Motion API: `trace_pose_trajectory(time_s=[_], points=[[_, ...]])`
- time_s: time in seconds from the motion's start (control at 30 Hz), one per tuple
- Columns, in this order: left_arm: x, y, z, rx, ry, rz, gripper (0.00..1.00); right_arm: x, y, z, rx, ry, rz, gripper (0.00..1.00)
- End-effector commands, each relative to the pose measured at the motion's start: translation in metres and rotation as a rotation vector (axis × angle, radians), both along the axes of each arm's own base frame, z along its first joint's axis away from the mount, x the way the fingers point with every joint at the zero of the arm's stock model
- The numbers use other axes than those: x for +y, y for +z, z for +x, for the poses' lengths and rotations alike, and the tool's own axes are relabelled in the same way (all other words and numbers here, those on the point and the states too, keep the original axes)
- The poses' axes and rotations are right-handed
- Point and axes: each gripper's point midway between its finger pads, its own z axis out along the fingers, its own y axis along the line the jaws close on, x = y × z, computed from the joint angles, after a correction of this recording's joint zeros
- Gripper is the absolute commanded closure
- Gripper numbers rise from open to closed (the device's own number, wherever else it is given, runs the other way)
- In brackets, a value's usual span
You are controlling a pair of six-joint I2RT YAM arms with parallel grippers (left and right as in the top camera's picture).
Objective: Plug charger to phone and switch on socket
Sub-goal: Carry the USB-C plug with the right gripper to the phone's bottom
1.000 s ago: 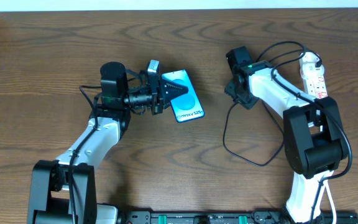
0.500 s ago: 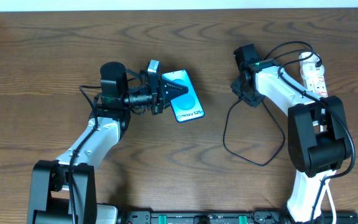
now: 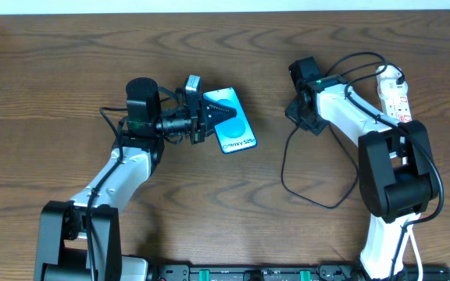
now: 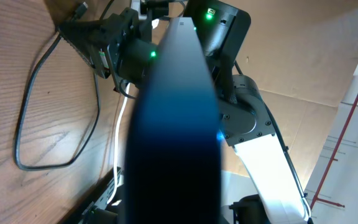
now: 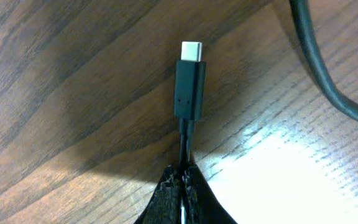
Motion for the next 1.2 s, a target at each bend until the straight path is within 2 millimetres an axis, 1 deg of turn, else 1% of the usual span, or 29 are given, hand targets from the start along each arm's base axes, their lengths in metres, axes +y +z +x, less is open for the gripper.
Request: trace_pose_trajectory(time_s=[0.0, 0.1, 0.2, 0.3, 0.47, 0.57, 0.8, 0.87, 0.9, 0.93, 1.0, 1.07, 1.17], points=[[0.0, 0.011, 0.002, -0.056, -0.022, -0.009, 0.92, 0.013, -0.024, -0.017, 0.086, 0.121, 0.022, 0.99], [0.0, 0.011, 0.002, -0.056, -0.022, -0.009, 0.93, 0.025, -0.021, -0.018, 0.091, 0.209, 0.086, 0.99], [0.0, 0.011, 0.003, -0.057, -0.017, -0.007, 0.93, 0.032, -0.01, -0.016, 0.069, 0.288, 0.132, 0.99], [0.0, 0.011, 0.002, -0.057, -0.023, -0.009, 0.92, 0.039, 0.008, -0.015, 0.032, 0.395, 0.183, 0.99], [-0.001, 0.012, 0.001, -0.065, -0.03, -0.012, 0.92, 0.053, 0.055, -0.023, -0.042, 0.59, 0.287, 0.99], [-0.001, 0.016, 0.003, -0.101, -0.029, -0.017, 0.93, 0.052, 0.088, -0.04, -0.068, 0.685, 0.331, 0.99], [-0.001, 0.02, 0.005, -0.136, -0.028, -0.02, 0.93, 0.039, 0.156, -0.085, -0.129, 0.842, 0.306, 0.99], [-0.001, 0.02, 0.005, -0.139, -0.028, -0.019, 0.92, 0.04, 0.176, -0.1, -0.163, 0.901, 0.324, 0.99], [-0.001, 0.02, 0.005, -0.143, -0.028, -0.018, 0.92, 0.044, 0.188, -0.111, -0.192, 0.943, 0.353, 0.99], [-0.001, 0.019, 0.005, -0.145, -0.027, -0.017, 0.93, 0.046, 0.195, -0.117, -0.211, 0.967, 0.372, 0.99], [-0.001, 0.018, 0.007, -0.143, -0.02, -0.014, 0.93, 0.053, 0.211, -0.139, -0.266, 1.038, 0.415, 0.99], [-0.001, 0.019, 0.007, -0.165, -0.021, -0.012, 0.93, 0.055, 0.214, -0.157, -0.286, 1.062, 0.419, 0.99], [-0.001, 0.023, 0.007, -0.211, -0.025, -0.013, 0.93, 0.059, 0.209, -0.187, -0.312, 1.113, 0.423, 0.99]])
